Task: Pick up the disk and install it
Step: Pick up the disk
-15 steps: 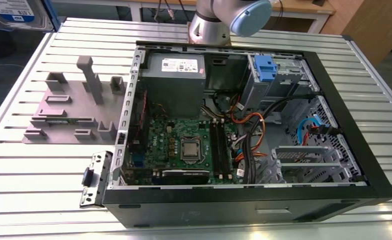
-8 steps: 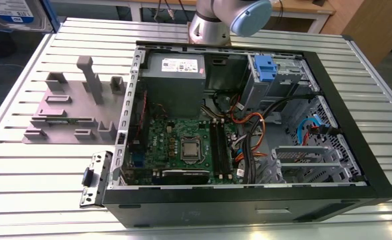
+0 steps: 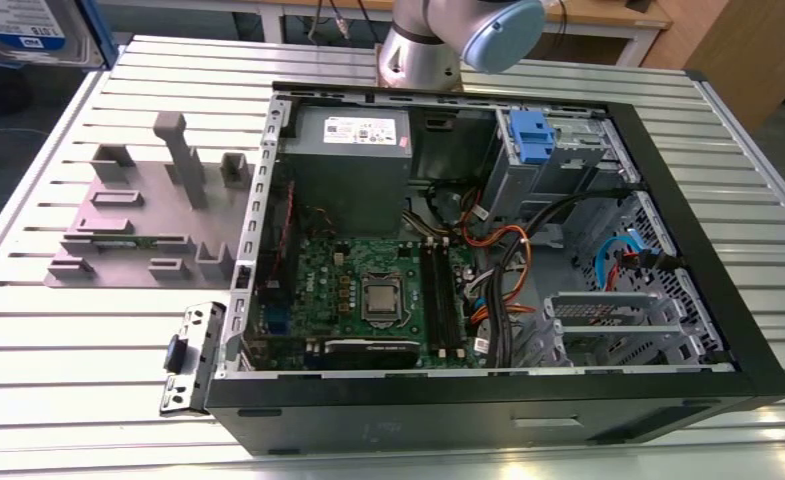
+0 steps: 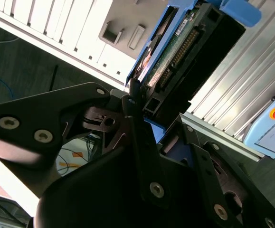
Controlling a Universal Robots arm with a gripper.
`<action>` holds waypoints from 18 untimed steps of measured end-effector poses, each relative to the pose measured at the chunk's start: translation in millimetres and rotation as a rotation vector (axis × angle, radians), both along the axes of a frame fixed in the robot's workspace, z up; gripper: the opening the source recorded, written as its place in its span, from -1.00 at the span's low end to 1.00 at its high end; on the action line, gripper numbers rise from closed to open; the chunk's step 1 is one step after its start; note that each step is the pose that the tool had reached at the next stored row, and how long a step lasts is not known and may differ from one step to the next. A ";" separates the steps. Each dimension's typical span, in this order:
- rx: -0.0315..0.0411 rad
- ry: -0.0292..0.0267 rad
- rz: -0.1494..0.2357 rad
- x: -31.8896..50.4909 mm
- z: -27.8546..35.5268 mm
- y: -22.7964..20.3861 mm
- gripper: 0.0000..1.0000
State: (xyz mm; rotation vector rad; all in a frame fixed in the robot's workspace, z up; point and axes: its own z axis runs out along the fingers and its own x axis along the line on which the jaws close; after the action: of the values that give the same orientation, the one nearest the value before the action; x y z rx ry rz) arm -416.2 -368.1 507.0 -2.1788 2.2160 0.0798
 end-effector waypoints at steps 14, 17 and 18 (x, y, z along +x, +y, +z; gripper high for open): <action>0.0000 0.0001 0.000 0.0 -0.1 -11.1 -0.27; 0.0000 0.0000 0.000 0.0 -0.1 -13.6 -0.27; 0.0000 0.0000 0.000 0.0 -0.2 -14.4 -0.27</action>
State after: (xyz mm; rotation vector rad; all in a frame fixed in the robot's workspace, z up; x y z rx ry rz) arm -416.2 -382.6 506.8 -2.1788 2.2160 0.0798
